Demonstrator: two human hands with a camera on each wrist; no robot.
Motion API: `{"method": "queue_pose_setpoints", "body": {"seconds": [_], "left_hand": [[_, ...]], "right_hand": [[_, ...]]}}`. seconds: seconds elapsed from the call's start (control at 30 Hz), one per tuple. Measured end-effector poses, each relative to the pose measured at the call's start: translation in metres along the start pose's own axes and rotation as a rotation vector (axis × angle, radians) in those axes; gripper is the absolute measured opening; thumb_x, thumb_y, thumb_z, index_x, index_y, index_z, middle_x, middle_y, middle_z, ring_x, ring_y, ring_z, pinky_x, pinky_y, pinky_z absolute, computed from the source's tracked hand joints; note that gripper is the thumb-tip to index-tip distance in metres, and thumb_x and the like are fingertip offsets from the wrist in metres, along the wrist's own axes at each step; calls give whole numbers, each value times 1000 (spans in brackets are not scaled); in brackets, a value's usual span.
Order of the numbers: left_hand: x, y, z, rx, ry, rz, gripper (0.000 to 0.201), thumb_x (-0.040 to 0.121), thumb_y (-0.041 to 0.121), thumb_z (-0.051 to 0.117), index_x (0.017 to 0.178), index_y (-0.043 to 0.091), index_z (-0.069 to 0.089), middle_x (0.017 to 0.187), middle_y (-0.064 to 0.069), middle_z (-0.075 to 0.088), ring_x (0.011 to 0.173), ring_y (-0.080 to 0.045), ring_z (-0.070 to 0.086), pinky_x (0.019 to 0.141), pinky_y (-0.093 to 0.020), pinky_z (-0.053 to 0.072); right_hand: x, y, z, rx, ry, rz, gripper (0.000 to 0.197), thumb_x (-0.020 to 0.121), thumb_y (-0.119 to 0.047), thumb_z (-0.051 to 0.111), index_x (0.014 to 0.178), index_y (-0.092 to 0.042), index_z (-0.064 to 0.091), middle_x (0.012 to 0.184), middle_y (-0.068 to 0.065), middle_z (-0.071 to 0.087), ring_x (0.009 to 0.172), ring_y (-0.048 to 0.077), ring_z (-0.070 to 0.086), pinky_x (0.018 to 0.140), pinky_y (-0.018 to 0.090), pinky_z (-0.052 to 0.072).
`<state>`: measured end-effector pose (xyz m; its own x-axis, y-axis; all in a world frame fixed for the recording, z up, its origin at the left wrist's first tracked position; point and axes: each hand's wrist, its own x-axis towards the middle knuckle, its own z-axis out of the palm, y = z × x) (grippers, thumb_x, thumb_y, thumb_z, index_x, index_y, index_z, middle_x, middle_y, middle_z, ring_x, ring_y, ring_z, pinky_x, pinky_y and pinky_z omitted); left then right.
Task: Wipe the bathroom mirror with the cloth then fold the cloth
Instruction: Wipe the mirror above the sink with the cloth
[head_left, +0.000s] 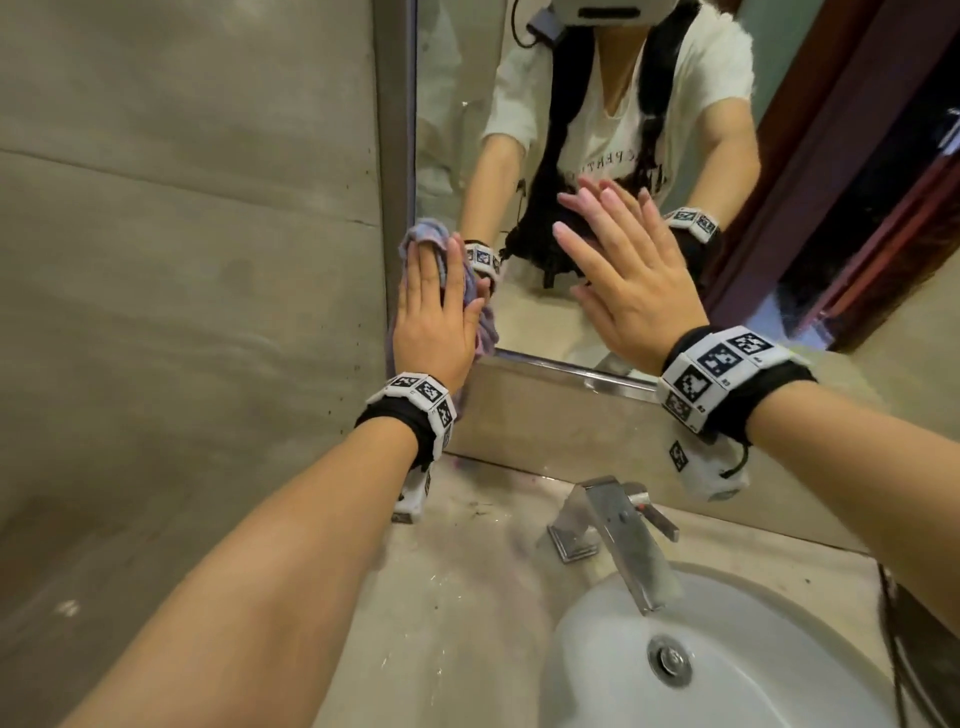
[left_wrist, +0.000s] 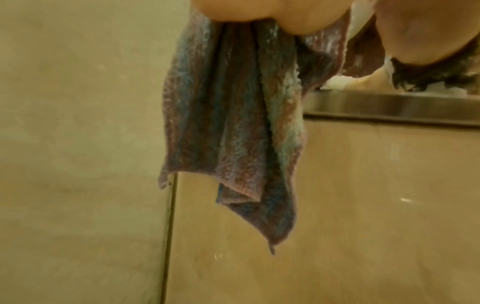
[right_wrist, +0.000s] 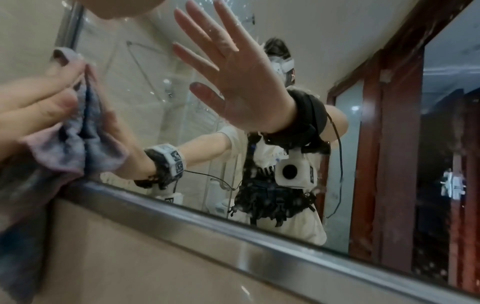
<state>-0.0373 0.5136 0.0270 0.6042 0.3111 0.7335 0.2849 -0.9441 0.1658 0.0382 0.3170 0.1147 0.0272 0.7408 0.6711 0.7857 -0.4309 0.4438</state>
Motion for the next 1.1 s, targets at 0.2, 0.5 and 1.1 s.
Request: {"method": "queue_pose_setpoints", "body": {"seconds": [0.2,0.5,1.1], "left_hand": [[-53,4,12,-224,-239,-164,64,96,30,38,147,0,13,152,-25,18,141,-37,21,109,-42,35],[-51,55,-11,-530,-339,-498,70,97,10,37,148,9,-11,156,-19,9,138,-36,28,104,-41,38],[-81,208,-14,-827,-815,-148,81,94,13,39,143,33,-23,155,-7,21,126,-33,47,101,-52,40]], "right_hand": [[-2,-16,5,55,-42,17,48,96,-26,43,141,-11,38,148,20,33,138,35,28,117,43,7],[9,-18,-13,103,-41,36,49,93,-19,50,140,-9,40,146,23,35,137,36,30,113,50,22],[-75,35,-84,57,-163,113,54,90,-16,51,141,-10,33,146,27,31,138,33,26,113,49,21]]}}
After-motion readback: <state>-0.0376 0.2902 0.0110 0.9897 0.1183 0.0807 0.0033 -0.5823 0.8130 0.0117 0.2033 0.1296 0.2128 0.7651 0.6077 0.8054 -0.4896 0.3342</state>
